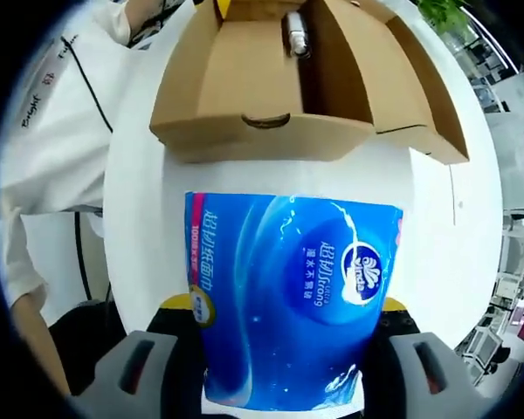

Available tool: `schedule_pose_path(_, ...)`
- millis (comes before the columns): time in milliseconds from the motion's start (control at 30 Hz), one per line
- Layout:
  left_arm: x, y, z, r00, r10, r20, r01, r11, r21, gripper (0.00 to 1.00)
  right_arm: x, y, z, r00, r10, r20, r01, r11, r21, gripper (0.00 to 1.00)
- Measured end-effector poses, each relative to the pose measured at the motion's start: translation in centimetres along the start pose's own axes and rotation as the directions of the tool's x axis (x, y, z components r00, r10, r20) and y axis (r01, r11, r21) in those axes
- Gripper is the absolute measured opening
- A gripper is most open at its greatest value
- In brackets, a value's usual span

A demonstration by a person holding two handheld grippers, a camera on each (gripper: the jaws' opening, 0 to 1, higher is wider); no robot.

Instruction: Operate the shoe box by opening the lid, removing the specified soft item, and placing it in the target area until the item is outside and the box remains undamaged.

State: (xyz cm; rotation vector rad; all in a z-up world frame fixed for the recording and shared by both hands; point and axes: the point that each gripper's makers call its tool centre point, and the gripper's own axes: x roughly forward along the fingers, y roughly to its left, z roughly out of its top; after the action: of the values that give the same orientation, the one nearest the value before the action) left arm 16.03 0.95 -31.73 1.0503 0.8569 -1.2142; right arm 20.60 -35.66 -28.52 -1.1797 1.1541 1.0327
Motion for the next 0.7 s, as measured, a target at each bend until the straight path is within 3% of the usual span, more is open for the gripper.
schedule_pose_path(133, 0.0, 0.04, 0.0, 1.0, 0.001, 0.001, -0.001, 1.0, -0.001, 0.06, -0.03, 0.04, -0.09, 1.0, -0.001, 0.0, 0.001, 1.0, 0.019, 0.72)
schedule_pose_path(267, -0.01, 0.07, -0.02, 1.0, 0.001, 0.001, -0.001, 1.0, -0.001, 0.06, 0.02, 0.1, -0.13, 1.0, -0.011, -0.013, 0.011, 0.999, -0.047, 0.75)
schedule_pose_path(700, -0.01, 0.05, -0.03, 1.0, 0.004, 0.003, -0.004, 1.0, 0.0, 0.07, -0.13, -0.07, -0.17, 0.999, -0.031, -0.007, 0.031, 1.0, -0.005, 0.77)
